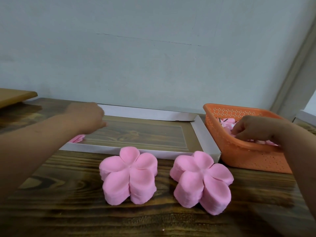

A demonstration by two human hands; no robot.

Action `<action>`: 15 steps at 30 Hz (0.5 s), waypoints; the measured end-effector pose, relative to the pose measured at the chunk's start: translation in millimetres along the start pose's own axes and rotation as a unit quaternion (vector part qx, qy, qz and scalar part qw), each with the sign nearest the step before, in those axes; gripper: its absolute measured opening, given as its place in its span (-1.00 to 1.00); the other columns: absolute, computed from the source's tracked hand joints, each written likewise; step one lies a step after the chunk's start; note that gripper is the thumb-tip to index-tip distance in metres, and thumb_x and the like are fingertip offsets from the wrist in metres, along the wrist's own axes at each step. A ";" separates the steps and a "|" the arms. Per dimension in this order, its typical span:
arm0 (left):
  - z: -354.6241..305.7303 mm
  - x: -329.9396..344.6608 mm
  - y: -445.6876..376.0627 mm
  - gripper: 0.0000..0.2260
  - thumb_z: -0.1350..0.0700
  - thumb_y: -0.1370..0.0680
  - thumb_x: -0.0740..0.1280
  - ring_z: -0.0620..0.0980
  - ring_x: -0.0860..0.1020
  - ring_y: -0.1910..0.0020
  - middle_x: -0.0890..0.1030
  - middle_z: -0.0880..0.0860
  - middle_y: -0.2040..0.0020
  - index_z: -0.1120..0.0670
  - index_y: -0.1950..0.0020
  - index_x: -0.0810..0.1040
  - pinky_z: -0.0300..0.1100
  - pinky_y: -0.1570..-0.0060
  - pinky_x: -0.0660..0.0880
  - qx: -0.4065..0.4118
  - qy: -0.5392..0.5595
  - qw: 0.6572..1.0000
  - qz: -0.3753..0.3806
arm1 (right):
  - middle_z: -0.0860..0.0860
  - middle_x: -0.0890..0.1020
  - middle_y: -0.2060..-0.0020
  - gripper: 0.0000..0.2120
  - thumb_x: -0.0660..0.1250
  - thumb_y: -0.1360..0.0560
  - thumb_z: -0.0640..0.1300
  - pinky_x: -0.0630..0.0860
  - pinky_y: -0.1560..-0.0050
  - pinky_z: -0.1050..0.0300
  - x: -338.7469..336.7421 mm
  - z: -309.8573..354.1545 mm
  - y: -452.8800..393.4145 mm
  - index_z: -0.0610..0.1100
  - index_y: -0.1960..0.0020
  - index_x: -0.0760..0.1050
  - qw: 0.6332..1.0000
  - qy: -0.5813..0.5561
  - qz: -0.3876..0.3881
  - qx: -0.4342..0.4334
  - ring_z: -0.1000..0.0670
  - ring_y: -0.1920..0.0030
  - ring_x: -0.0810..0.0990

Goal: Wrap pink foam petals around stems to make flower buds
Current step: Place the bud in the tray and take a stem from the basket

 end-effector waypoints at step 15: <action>-95.8 -16.7 56.7 -0.80 0.06 -0.44 0.44 -0.42 0.45 0.08 0.55 -0.29 0.10 -0.16 -0.03 0.61 -0.52 0.21 0.34 0.237 0.293 0.925 0.055 | 0.08 0.54 0.50 -0.66 0.34 -0.39 -0.20 0.39 0.26 0.16 4.0 -2.9 -0.2 0.09 0.50 0.55 0.998 0.055 0.006 -0.027 0.08 0.38 0.45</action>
Point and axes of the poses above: each hand's wrist, its own y-axis away from the middle knuckle, its own x-axis out of the palm, z = x × y, the point moved 9 cm from there along -y, towards the middle knuckle
